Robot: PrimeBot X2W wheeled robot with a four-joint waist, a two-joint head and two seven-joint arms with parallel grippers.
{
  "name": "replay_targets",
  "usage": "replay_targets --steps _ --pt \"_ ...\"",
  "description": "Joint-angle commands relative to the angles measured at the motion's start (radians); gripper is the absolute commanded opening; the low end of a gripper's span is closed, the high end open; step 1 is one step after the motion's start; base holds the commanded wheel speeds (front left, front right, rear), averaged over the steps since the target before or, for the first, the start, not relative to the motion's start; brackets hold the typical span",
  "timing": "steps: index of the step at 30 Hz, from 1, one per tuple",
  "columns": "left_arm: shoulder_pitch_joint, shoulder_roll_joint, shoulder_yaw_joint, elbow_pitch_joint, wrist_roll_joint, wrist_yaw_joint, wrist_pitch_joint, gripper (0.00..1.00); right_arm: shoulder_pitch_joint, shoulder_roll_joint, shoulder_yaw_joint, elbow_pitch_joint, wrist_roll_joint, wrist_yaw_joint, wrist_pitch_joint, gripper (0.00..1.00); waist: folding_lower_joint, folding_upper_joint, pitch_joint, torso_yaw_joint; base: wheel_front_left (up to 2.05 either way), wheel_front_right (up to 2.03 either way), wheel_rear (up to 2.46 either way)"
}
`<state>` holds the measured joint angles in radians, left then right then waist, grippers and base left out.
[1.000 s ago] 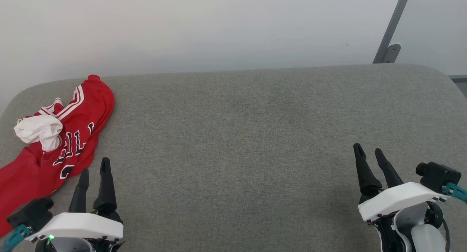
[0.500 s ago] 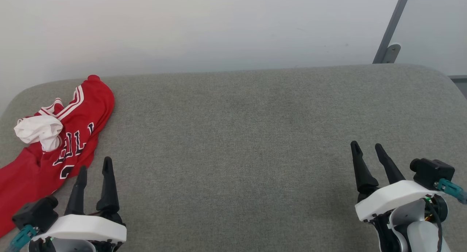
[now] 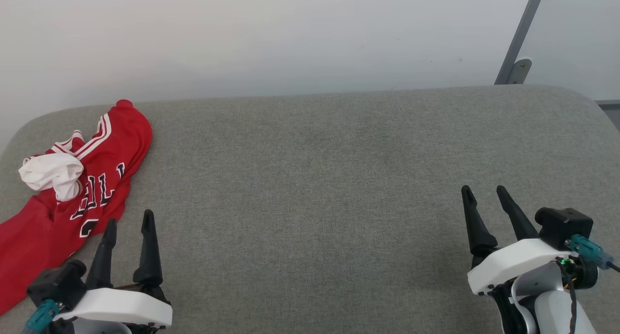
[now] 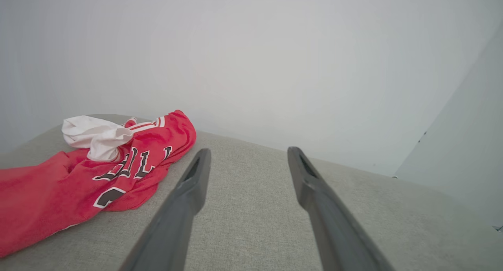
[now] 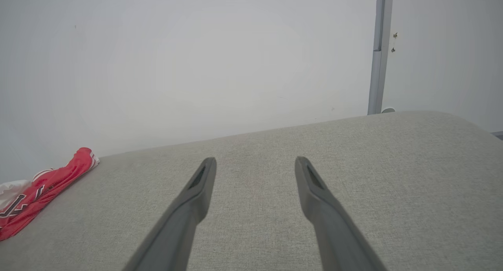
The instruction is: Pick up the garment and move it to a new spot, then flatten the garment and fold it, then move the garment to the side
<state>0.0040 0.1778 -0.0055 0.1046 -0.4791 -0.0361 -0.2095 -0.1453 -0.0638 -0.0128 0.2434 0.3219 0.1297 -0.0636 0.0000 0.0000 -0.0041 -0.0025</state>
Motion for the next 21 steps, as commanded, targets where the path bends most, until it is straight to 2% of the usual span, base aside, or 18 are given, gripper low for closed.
replay_targets --steps 1,21 --pt "0.002 0.007 -0.003 -0.008 0.019 -0.001 -0.008 1.0 -0.014 -0.002 0.001 -0.008 -0.019 0.002 -0.01 1.0 0.0 0.0 0.0 0.0 0.0 0.0 0.0" --pt "0.014 0.033 -0.027 -0.012 0.14 0.009 -0.047 1.0 -0.014 0.0 0.014 -0.013 -0.173 0.001 -0.041 1.0 0.0 0.0 0.0 -0.001 0.0 0.0 0.0"
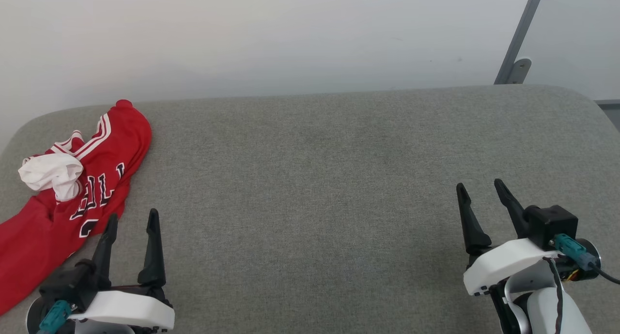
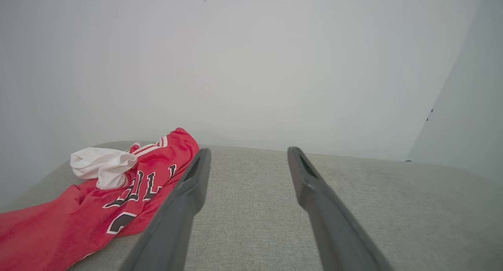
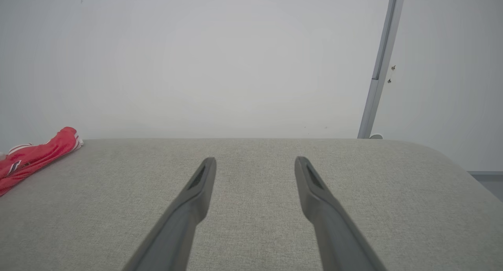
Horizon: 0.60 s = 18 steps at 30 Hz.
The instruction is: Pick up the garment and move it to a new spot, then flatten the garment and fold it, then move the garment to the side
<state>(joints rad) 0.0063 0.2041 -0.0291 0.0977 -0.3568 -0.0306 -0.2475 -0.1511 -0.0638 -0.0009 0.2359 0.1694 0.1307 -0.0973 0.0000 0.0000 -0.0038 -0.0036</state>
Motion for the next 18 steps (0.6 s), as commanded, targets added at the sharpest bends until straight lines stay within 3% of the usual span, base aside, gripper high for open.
replay_targets --steps 1,18 --pt "0.012 0.008 -0.004 -0.005 0.023 0.003 -0.01 1.0 -0.008 0.001 0.003 -0.006 -0.026 0.0 -0.01 1.0 0.0 0.0 0.0 0.0 0.0 0.0 0.0" --pt "0.01 0.014 -0.019 0.003 0.028 0.008 -0.018 1.0 -0.004 0.006 -0.001 -0.008 -0.069 0.0 -0.033 1.0 0.0 0.0 -0.002 0.003 0.0 0.0 0.0"
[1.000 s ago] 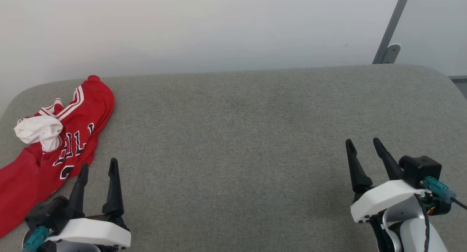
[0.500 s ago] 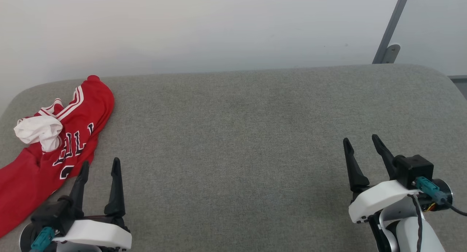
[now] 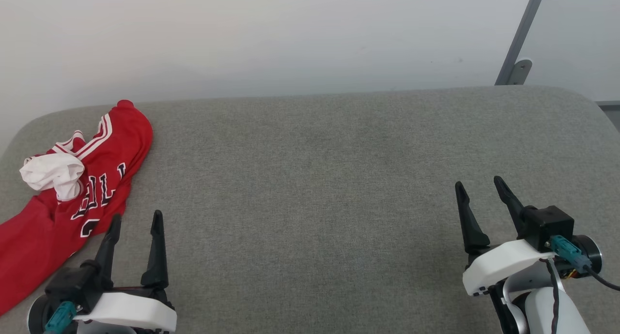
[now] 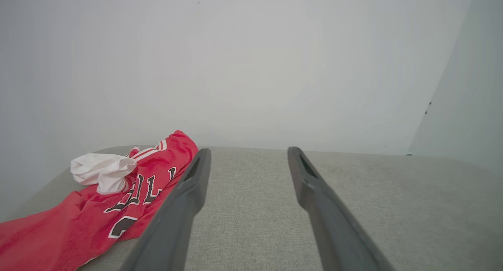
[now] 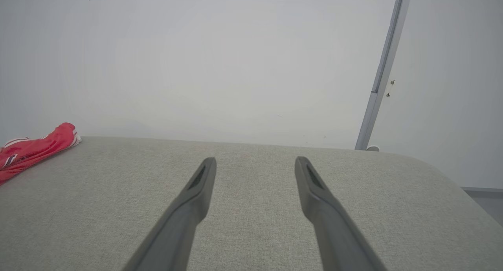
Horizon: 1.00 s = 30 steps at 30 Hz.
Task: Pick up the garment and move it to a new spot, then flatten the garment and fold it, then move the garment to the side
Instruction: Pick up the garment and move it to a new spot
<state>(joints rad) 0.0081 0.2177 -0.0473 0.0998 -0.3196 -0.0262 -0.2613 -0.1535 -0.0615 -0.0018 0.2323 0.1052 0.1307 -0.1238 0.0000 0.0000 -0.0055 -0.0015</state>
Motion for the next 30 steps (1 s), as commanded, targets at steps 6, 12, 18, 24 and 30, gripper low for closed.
replay_targets --steps 6,12,18,24,30 --pt "-0.001 -0.009 0.02 0.015 -0.033 0.025 0.007 1.0 -0.002 0.006 0.024 -0.009 0.008 0.0 -0.009 1.0 0.0 0.0 -0.01 0.029 0.0 0.0 0.0" --pt "-0.004 -0.006 0.041 0.021 -0.053 0.046 0.02 1.0 0.0 0.005 0.071 -0.009 0.019 0.0 0.006 1.0 0.0 0.0 -0.024 0.107 0.0 0.0 0.0" --pt "0.025 -0.003 0.068 0.014 -0.07 0.07 0.031 1.0 -0.004 0.003 0.105 -0.002 0.033 0.0 0.014 1.0 0.0 0.0 -0.04 0.205 0.0 0.0 0.0" --pt "0.053 -0.005 0.085 -0.003 -0.084 0.093 0.043 1.0 0.001 0.004 0.126 0.006 0.047 0.0 0.014 1.0 0.0 0.0 -0.053 0.304 0.0 0.0 0.0" --pt "0.078 0.001 0.095 -0.022 -0.091 0.107 0.059 1.0 0.003 0.006 0.151 0.012 0.062 0.0 0.016 1.0 0.0 0.0 -0.06 0.385 0.0 0.0 0.0"
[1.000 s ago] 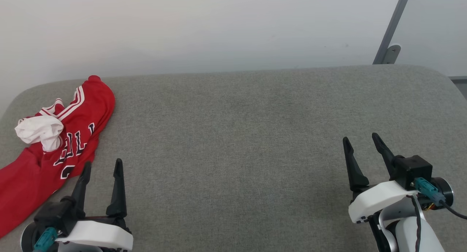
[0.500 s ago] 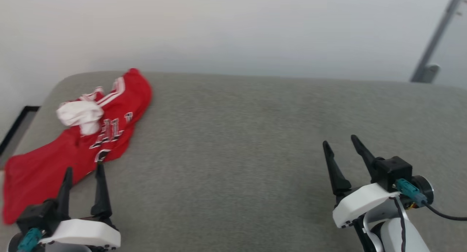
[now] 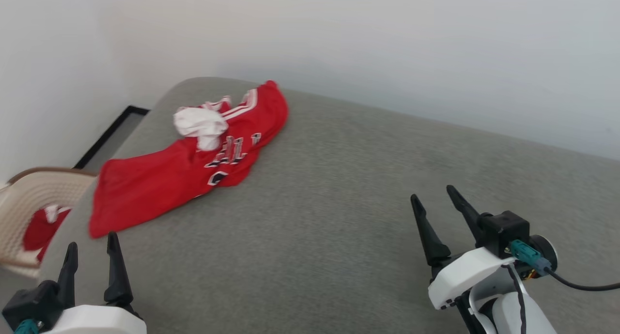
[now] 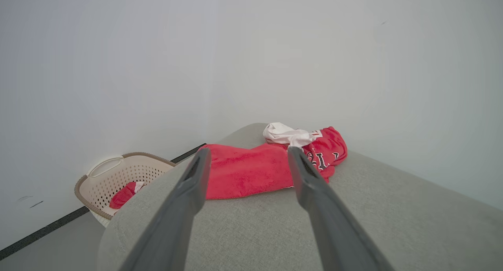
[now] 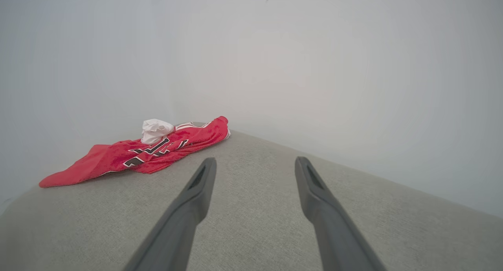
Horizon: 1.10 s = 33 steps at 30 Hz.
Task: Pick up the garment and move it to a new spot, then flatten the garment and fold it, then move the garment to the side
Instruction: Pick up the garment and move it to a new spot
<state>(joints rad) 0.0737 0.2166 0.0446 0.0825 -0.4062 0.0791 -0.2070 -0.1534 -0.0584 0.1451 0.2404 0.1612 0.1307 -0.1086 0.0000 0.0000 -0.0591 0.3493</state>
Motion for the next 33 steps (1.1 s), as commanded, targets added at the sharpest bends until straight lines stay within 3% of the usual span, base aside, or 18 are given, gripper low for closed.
replay_targets --steps 1,8,16,33 --pt "0.015 0.002 0.004 -0.008 -0.005 0.004 0.007 1.0 0.002 0.003 0.007 0.005 0.007 0.0 0.0 1.0 0.0 0.0 -0.007 0.046 0.0 0.0 0.0" --pt "0.032 -0.014 0.011 -0.03 -0.032 0.015 0.015 1.0 -0.003 0.005 0.026 0.015 0.02 0.0 -0.005 1.0 0.0 0.0 -0.012 0.107 0.0 0.0 0.0" --pt "0.027 -0.014 0.014 -0.04 -0.048 0.027 0.036 1.0 -0.006 0.006 0.027 0.022 0.022 0.0 -0.01 1.0 0.0 0.0 -0.008 0.123 0.0 0.0 0.0" --pt "-0.264 0.072 -0.037 0.109 -0.02 -0.043 0.053 1.0 -0.022 -0.007 -0.045 -0.066 -0.021 0.0 0.023 1.0 0.0 0.0 0.131 0.028 0.0 0.0 0.0"
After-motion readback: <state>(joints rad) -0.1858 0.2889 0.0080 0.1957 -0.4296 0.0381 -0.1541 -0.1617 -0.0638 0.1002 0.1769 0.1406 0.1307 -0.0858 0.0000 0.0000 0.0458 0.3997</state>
